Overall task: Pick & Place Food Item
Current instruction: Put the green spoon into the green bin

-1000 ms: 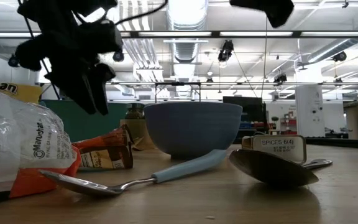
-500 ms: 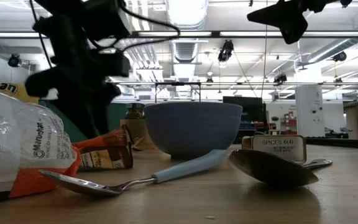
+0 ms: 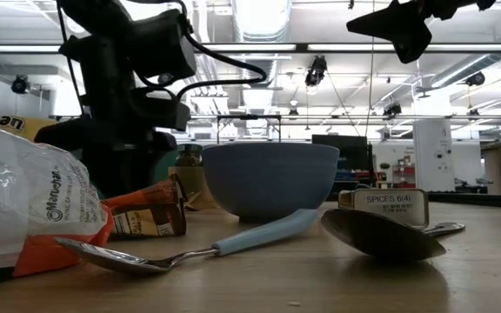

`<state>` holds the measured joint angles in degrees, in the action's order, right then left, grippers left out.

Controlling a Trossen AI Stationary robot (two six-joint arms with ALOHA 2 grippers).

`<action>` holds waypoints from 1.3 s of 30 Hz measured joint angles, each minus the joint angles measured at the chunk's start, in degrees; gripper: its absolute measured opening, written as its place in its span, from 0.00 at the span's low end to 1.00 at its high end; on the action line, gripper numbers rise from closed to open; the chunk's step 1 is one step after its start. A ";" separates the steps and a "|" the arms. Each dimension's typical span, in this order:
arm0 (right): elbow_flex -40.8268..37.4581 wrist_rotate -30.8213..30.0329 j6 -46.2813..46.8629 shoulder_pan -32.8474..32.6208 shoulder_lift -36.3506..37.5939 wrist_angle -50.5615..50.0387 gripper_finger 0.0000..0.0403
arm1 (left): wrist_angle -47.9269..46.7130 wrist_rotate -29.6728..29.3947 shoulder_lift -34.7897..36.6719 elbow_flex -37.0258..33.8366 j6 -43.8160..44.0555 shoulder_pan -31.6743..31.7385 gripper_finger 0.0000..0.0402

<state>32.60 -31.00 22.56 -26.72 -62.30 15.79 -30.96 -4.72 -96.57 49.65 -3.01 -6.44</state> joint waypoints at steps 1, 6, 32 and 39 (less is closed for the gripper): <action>0.00 -0.01 0.12 0.00 0.00 0.01 0.66 | -0.09 0.40 -0.04 0.00 0.02 0.00 0.42; 0.00 0.00 0.36 0.00 0.00 0.34 0.66 | -0.19 3.05 -0.91 0.07 2.66 0.68 0.24; 0.04 -0.04 -0.10 0.00 -0.02 1.68 0.66 | -2.24 2.87 3.17 -0.37 6.08 1.29 0.00; 0.04 -0.04 -0.10 0.00 -0.02 1.66 0.66 | -2.05 1.26 7.04 -0.22 6.08 1.29 0.00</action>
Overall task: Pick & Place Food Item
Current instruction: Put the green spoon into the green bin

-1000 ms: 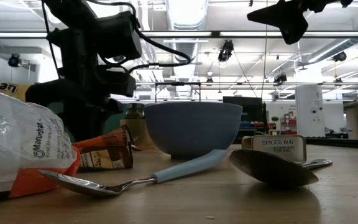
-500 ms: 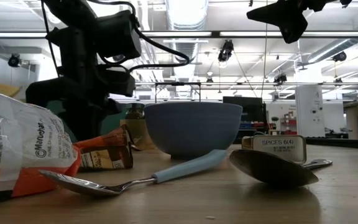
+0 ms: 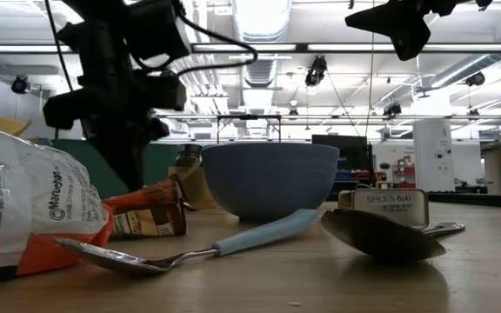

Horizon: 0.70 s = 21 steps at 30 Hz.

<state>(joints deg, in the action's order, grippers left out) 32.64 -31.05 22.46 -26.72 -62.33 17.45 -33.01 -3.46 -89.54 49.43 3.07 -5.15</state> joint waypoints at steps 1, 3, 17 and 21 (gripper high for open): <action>0.00 0.00 0.00 0.00 0.00 0.00 0.66 | -0.04 -0.22 0.82 0.00 0.00 -0.02 0.00; 0.00 0.00 -0.05 0.00 0.00 -0.02 0.66 | -0.34 -0.36 2.84 0.04 -0.01 -0.15 0.00; 0.02 0.00 0.02 0.00 0.00 -0.01 0.66 | -10.39 -6.65 14.45 1.77 1.89 -0.26 0.00; 0.02 0.00 0.04 -0.02 0.00 0.12 0.66 | -11.24 -7.33 13.81 0.69 2.81 -0.22 0.00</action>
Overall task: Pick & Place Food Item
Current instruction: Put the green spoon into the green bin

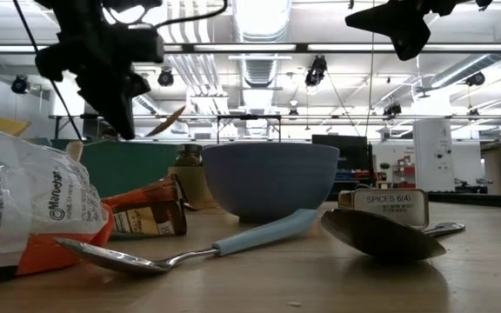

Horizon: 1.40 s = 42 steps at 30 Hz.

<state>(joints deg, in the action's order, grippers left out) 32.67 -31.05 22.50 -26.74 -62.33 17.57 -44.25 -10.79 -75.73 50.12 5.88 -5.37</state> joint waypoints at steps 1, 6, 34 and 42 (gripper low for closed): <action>0.00 0.00 0.01 0.00 0.00 0.01 0.66 | 0.06 0.00 -0.41 -0.44 0.06 0.01 0.00; 0.00 0.00 -0.01 0.00 -0.02 0.12 0.66 | 4.22 0.07 -1.04 -3.47 0.19 0.07 0.00; 0.00 0.15 -0.17 0.00 -0.02 0.49 0.66 | -14.08 -12.15 -0.98 15.25 -10.29 14.99 0.00; 0.00 0.17 -0.08 0.00 -0.02 0.47 0.66 | -12.24 -2.05 -0.96 17.34 -18.06 33.19 0.00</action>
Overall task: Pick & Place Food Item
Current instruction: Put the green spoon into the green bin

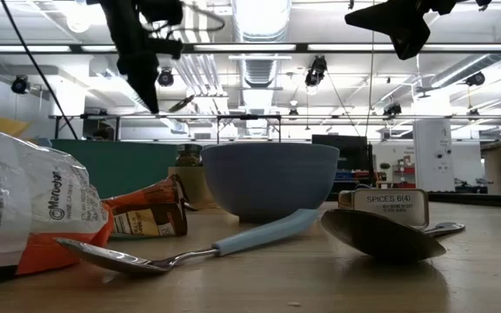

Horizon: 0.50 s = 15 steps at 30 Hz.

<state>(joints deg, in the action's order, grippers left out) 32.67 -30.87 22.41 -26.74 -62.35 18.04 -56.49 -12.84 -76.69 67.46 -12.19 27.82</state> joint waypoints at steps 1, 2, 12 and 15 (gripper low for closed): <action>0.00 0.00 -0.04 0.00 0.00 0.00 0.66 | 0.18 0.31 0.00 -0.75 -0.11 2.18 0.00; 0.00 0.00 -0.06 0.00 0.00 -0.02 0.66 | 0.46 0.45 -0.03 -1.48 -0.14 4.27 0.00; 0.00 -0.02 -1.46 0.02 0.00 -0.13 0.66 | 5.23 5.25 -0.04 -7.94 -4.45 14.72 0.00; 0.00 -0.02 -1.92 0.02 0.00 -0.07 0.66 | 6.87 6.64 -0.11 -9.31 -4.55 14.92 0.00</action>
<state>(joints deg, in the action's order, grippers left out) 32.67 -30.89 20.49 -26.72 -62.35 17.97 -49.62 -6.19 -76.79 58.15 -16.74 42.74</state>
